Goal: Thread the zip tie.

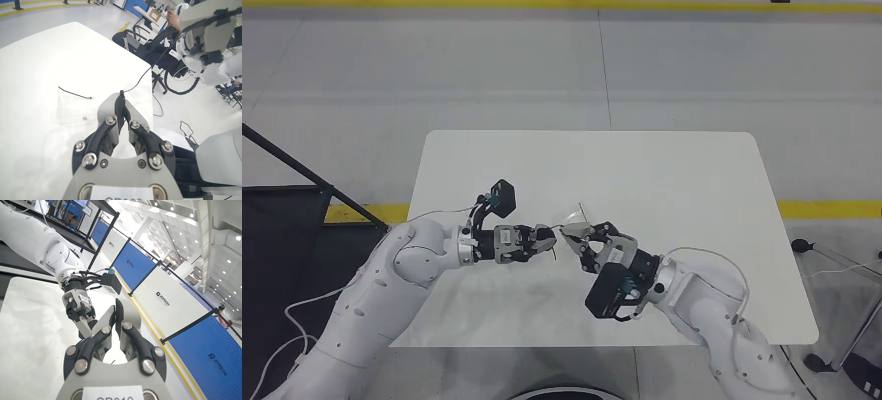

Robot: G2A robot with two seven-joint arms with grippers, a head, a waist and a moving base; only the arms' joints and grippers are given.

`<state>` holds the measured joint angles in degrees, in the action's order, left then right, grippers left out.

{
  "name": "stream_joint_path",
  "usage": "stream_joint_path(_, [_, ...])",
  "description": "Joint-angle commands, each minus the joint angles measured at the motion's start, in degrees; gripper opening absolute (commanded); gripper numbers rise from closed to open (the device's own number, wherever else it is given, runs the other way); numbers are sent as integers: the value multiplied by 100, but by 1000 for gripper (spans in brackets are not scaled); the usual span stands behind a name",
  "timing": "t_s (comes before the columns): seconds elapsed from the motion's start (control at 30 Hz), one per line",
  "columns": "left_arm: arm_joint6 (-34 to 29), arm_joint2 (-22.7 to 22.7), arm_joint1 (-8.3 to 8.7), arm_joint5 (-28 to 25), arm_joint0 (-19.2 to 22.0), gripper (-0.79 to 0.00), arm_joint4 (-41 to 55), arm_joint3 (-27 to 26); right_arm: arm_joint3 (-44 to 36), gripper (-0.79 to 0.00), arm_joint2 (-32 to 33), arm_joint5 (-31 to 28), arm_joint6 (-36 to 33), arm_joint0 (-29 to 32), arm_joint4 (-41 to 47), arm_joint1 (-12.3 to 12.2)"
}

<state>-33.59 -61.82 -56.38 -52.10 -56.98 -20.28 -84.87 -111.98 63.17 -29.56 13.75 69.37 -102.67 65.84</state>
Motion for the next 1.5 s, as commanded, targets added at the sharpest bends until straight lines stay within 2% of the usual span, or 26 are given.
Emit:
stream_joint_path(0.0, [1,5,2,-2,3,-785,3,4,-7,-785,7,37,-3,18,-26,-2])
stream_joint_path(0.67, [-25,62,20,24,25,-785,56,-7,-5,-785,-66,-530,5,-56,-64,-39])
stream_joint_path(1.27, [-14,62,20,29,22,-785,64,-7,-7,-785,-71,-512,-6,-40,-53,-39])
stream_joint_path(1.47, [120,42,23,163,-88,-785,-101,-154,-33,-785,-127,-625,-38,-56,-164,-52])
